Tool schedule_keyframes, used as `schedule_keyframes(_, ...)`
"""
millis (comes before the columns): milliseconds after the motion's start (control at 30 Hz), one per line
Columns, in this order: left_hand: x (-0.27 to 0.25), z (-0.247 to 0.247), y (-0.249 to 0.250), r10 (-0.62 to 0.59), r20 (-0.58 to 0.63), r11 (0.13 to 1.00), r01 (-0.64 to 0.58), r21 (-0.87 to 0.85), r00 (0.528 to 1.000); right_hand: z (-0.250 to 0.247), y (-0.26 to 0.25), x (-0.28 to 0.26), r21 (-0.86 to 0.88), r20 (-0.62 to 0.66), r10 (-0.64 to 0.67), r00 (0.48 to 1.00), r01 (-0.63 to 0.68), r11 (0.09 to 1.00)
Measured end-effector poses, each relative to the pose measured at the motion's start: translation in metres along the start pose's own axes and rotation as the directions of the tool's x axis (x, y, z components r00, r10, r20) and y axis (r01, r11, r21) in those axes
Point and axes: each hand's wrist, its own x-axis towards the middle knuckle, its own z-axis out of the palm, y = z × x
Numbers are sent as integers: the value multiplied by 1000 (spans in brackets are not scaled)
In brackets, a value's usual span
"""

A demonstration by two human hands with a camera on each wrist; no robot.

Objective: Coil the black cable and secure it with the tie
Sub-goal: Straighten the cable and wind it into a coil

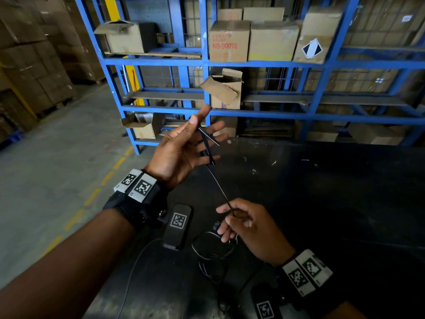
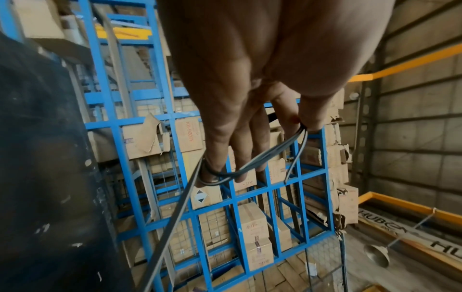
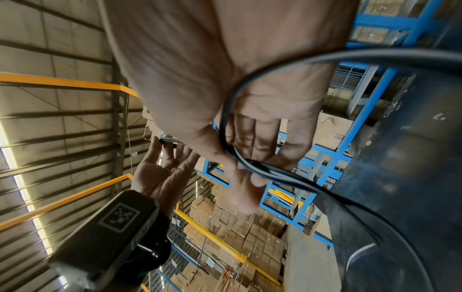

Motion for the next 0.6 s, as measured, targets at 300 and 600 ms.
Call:
schedule_keyframes(300, 8, -17, 33, 108, -80, 988, -98, 117, 991, -15, 18, 4, -84, -296, 10, 955, -37, 996)
schedule_keyframes(600, 17, -29, 50, 191, -111, 956, -159, 248, 975, -23, 72, 3, -254, -152, 64, 986, -101, 962)
